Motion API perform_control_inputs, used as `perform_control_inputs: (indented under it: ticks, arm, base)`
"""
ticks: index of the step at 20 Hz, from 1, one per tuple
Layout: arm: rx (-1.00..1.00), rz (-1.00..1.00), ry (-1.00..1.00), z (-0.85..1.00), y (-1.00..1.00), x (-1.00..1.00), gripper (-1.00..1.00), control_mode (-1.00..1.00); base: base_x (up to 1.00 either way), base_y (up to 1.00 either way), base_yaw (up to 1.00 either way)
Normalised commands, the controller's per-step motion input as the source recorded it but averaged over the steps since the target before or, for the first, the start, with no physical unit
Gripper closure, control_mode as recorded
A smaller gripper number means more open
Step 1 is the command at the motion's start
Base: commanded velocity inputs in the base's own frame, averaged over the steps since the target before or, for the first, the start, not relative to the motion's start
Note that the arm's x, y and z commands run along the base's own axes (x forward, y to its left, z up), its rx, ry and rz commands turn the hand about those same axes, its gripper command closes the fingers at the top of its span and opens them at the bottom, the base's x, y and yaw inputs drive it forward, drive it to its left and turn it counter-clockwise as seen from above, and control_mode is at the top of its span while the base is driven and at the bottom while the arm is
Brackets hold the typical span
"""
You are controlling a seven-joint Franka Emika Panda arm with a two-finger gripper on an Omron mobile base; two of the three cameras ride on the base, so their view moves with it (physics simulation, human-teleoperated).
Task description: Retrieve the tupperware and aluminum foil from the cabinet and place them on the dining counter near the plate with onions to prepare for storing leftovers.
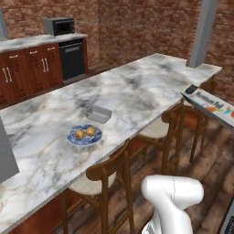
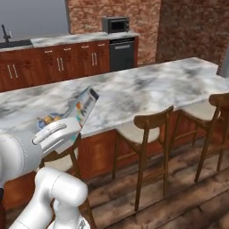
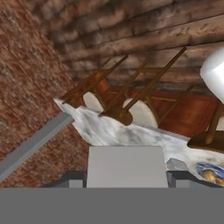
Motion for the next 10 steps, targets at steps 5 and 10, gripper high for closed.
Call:
perform_control_inputs:
  ticks: [5,10]
  arm:
    - [0.0,0.0,0.0,0.0,0.0,0.0,1.0,1.0]
    - [0.0,0.0,0.0,0.0,0.0,0.0,1.0,1.0]
  base:
    - [0.87,0.22,0.49]
    - [0.65,0.53,0.47]
